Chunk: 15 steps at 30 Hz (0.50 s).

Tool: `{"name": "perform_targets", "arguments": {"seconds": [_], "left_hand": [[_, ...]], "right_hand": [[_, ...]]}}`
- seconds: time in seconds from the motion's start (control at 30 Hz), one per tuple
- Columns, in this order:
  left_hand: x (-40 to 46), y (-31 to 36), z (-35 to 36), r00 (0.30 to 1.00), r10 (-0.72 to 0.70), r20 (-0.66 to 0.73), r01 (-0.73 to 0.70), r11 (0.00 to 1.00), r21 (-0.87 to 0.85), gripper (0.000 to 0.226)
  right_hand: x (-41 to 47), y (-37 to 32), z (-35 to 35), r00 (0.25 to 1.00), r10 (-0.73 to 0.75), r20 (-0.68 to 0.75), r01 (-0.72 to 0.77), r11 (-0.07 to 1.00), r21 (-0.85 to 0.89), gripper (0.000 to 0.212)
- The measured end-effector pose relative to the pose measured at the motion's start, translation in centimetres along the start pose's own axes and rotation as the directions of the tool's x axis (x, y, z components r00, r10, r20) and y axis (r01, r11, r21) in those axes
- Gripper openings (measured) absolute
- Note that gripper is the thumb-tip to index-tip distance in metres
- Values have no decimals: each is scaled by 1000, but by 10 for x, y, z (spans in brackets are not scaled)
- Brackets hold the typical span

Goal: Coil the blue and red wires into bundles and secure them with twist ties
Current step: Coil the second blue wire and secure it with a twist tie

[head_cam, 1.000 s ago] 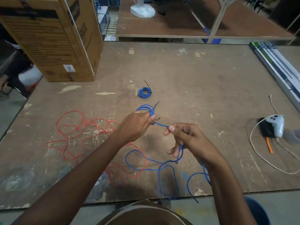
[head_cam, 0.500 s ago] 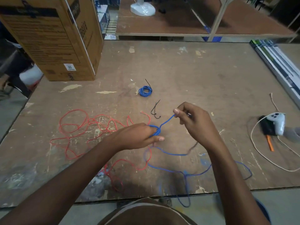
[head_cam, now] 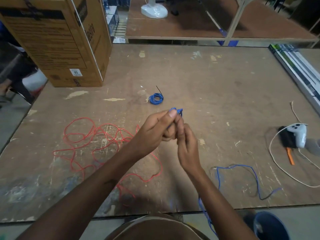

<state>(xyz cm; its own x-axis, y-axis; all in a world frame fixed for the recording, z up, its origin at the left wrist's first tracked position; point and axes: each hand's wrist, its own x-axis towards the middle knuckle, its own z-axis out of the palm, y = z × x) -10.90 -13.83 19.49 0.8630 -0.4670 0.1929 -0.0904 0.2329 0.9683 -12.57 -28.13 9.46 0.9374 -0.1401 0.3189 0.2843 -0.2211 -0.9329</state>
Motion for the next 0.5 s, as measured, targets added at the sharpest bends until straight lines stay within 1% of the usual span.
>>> {"name": "perform_targets", "arguments": {"seconds": [0.07,0.13,0.2,0.23,0.3,0.37,0.4,0.43,0.5], "left_hand": [[7,-2,4,999,30,-17,-30,1000,-5,45],[10,-8,6,999,48,-14,-48,999,-12,43],[14,-16,7,996,81,-44,-81,997,5,42],[16,-19,7,993,98,-68,-95,995,35,42],[22,-24,4,984,141,-111,-126,983,133,42],[28,-26,-3,975,184,-125,-146,953,266,40],[31,-27,-7,973,197,-117,-145,924,354,36],[34,-28,-13,975,202,-87,-142,879,454,31],[38,-32,-29,984,178,-10,-129,751,648,26]], "right_hand": [[-14,3,15,998,66,1,-66,997,49,25],[-20,0,25,990,142,27,-143,987,71,30],[-21,-3,28,973,206,102,-213,975,61,36],[-22,-6,28,959,229,164,-243,968,68,34],[-23,-15,24,907,286,311,-330,939,100,34],[-27,-26,16,820,335,464,-416,905,82,33],[-29,-30,12,785,330,524,-426,902,70,29],[-31,-36,8,762,314,566,-422,904,67,27],[-32,-47,-2,756,314,574,-418,907,54,27]]}}
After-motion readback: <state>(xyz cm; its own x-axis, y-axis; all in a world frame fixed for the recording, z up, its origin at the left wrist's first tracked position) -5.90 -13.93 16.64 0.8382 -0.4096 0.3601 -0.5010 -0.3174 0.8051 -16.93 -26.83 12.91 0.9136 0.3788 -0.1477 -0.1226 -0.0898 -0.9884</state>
